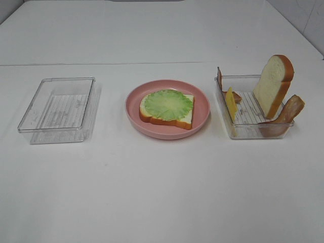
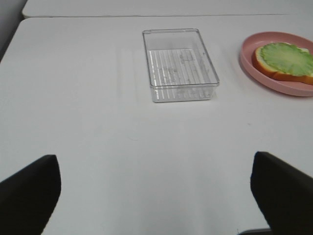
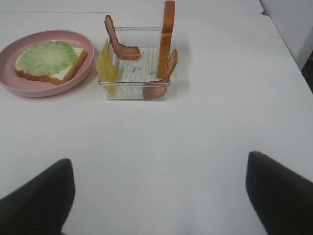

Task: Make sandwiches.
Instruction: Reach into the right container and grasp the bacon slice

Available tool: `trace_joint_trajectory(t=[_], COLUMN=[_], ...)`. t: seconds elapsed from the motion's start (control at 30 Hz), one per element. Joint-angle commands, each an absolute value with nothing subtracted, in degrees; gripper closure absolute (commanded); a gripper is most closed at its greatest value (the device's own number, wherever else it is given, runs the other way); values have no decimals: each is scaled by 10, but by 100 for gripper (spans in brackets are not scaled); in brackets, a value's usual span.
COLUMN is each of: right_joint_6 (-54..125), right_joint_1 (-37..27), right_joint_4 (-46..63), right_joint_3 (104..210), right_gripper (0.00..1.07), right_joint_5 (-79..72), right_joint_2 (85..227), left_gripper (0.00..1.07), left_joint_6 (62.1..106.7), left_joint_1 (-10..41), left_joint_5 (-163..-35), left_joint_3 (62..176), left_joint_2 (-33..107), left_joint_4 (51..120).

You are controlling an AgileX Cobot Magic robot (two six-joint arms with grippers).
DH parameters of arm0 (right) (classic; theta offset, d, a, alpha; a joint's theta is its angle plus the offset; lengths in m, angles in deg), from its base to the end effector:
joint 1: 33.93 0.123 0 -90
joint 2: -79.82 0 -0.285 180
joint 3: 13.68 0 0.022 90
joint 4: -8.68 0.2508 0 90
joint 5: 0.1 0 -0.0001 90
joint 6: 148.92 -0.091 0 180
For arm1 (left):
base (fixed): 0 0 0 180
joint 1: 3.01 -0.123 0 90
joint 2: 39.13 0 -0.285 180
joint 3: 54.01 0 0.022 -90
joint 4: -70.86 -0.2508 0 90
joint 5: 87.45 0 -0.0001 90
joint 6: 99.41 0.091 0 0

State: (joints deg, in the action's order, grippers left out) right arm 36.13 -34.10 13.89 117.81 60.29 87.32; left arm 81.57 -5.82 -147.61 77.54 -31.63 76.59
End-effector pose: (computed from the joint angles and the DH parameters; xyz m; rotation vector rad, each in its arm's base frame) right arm -0.0056 0.0072 0.2784 -0.0905 2.0266 0.0511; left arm -0.0052 -0.0082 0.2790 -0.0279 2.0232 -0.0775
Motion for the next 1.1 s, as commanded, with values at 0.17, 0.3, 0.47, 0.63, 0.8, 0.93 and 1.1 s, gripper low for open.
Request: trace_joint_trajectory(t=[0.17, 0.3, 0.47, 0.63, 0.8, 0.93, 1.1], right_joint_6=[362, 362, 362, 346, 324, 323, 323], right_joint_1=[-342, -342, -342, -342, -342, -342, -342], right_joint_4=[139, 139, 139, 139, 140, 140, 140], right_joint_3=[1178, 1178, 1178, 1179, 1202, 1229, 1294], right_gripper=[21, 21, 21, 21, 21, 21, 21], right_joint_5=[601, 601, 601, 601, 598, 591, 522], right_joint_2=[865, 865, 865, 881, 1020, 1121, 1320], left_gripper=[6, 6, 6, 6, 6, 6, 6], left_joint_6=[816, 816, 816, 816, 816, 816, 815], left_joint_1=[-79, -79, -79, -79, -79, -79, -79], left_joint_5=[-1466, -1466, -1466, -1466, -1466, -1466, -1466], left_joint_3=[774, 774, 774, 774, 774, 774, 774], left_joint_2=[-327, -327, -327, -327, -327, -327, -327], left_joint_4=[772, 773, 773, 773, 773, 773, 773])
